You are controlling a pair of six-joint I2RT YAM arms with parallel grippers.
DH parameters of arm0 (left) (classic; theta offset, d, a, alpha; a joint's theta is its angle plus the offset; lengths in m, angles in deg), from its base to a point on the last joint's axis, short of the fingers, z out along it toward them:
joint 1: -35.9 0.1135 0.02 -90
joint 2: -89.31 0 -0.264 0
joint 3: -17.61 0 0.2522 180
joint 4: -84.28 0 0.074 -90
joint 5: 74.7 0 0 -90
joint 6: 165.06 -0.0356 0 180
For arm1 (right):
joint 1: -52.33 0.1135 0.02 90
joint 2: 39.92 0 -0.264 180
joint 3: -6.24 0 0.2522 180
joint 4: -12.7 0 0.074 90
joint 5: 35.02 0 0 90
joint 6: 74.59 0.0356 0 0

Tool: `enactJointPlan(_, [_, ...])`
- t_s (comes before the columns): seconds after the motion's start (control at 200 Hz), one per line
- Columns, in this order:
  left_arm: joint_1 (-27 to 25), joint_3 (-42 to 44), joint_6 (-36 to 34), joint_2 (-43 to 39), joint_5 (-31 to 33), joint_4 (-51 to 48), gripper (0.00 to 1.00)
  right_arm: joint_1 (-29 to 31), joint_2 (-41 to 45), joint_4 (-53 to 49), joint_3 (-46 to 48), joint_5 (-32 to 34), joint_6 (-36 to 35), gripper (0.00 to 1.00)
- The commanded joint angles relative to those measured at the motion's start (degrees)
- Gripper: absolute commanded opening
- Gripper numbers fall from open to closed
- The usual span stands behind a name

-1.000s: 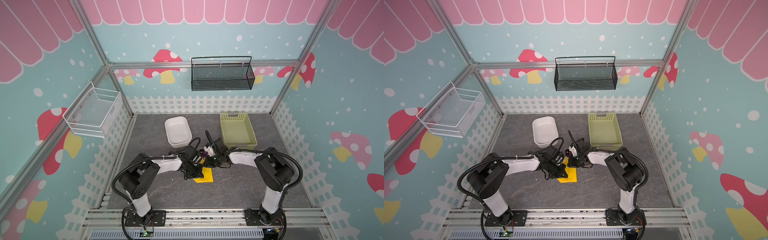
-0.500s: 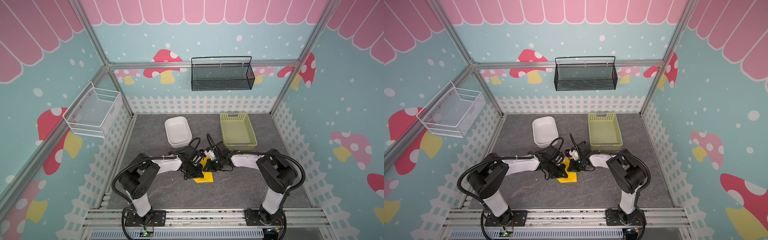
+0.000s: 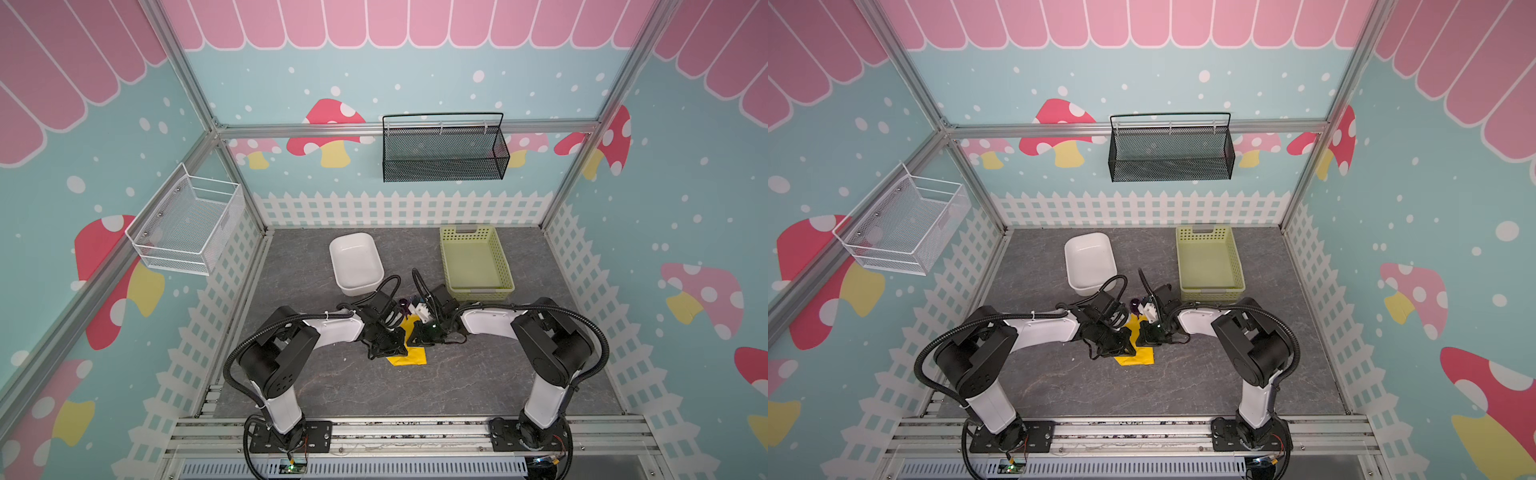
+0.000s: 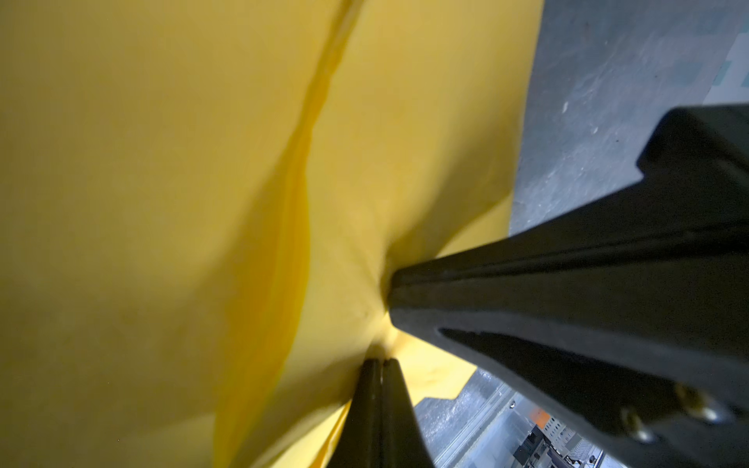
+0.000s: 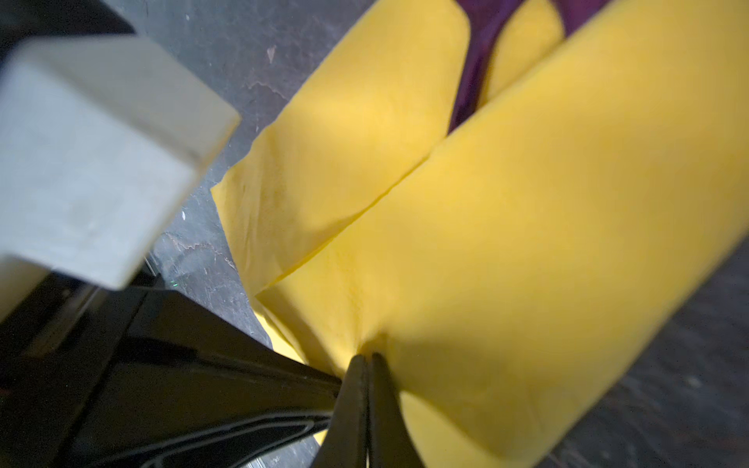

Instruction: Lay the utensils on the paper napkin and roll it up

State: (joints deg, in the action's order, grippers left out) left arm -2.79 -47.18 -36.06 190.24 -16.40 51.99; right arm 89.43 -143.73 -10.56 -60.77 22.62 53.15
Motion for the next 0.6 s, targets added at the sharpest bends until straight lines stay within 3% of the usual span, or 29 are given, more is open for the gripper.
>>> enactJointPlan(0.0, [0.2, 1.37, -0.24, 1.47, 4.72, -3.7, 0.0, 0.3, 0.16, -1.74, -1.83, 1.31, -0.57, 0.06])
enactJointPlan(0.595, [0.18, 1.73, 0.03, 0.61, 5.08, -3.73, 0.0, -0.1, -6.58, -3.32, -5.96, 7.69, -2.3, 0.05])
